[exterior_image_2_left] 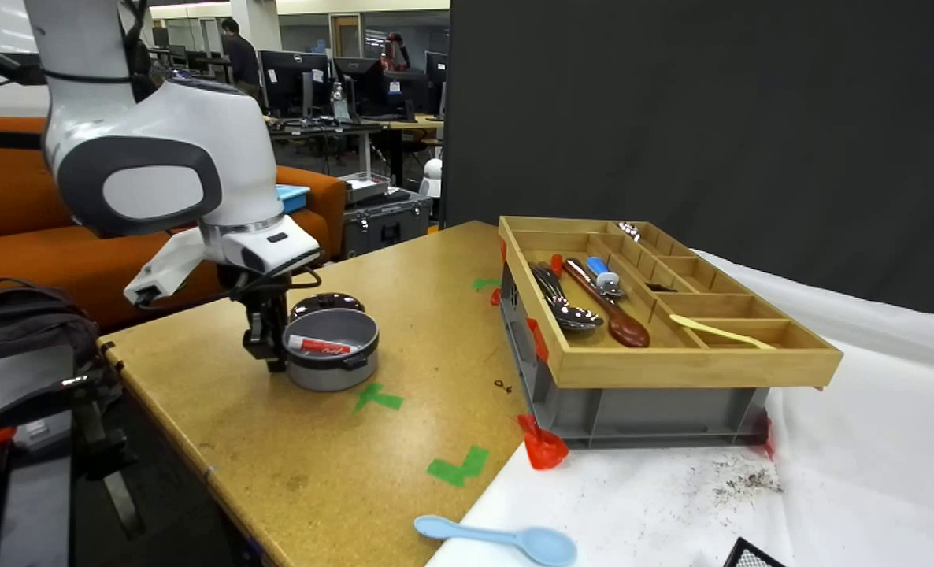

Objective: Push the grey pot backwards

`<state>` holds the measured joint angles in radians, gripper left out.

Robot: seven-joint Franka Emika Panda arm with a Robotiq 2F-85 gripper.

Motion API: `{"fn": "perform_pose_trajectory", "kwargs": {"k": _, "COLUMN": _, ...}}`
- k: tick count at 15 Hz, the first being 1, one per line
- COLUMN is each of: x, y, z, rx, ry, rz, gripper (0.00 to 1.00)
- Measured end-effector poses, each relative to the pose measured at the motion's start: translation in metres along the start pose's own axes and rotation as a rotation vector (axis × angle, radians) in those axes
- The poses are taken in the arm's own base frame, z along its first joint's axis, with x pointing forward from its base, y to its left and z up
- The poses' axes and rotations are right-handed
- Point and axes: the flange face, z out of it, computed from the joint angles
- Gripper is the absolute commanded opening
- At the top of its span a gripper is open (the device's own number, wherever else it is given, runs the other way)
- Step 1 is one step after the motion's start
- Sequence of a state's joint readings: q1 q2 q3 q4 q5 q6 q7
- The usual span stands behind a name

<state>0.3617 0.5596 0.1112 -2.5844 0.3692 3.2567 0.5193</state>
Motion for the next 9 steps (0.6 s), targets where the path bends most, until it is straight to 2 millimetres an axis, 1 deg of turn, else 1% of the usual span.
{"fn": "perform_pose_trajectory", "kwargs": {"k": 2, "x": 0.017, "y": 0.002, "z": -0.002, "rx": -0.006, "ry": 0.037, "rz": 0.025, "gripper": 0.00}}
{"fn": "perform_pose_trajectory", "kwargs": {"k": 3, "x": 0.024, "y": 0.002, "z": -0.004, "rx": -0.007, "ry": 0.054, "rz": 0.034, "gripper": 0.08}}
{"fn": "perform_pose_trajectory", "kwargs": {"k": 5, "x": 0.035, "y": -0.002, "z": -0.008, "rx": -0.005, "ry": 0.085, "rz": 0.048, "gripper": 0.15}}
{"fn": "perform_pose_trajectory", "kwargs": {"k": 8, "x": 0.050, "y": -0.009, "z": -0.014, "rx": -0.002, "ry": 0.130, "rz": 0.060, "gripper": 0.08}}
{"fn": "perform_pose_trajectory", "kwargs": {"k": 9, "x": 0.055, "y": -0.012, "z": -0.017, "rx": -0.002, "ry": 0.145, "rz": 0.062, "gripper": 0.02}}
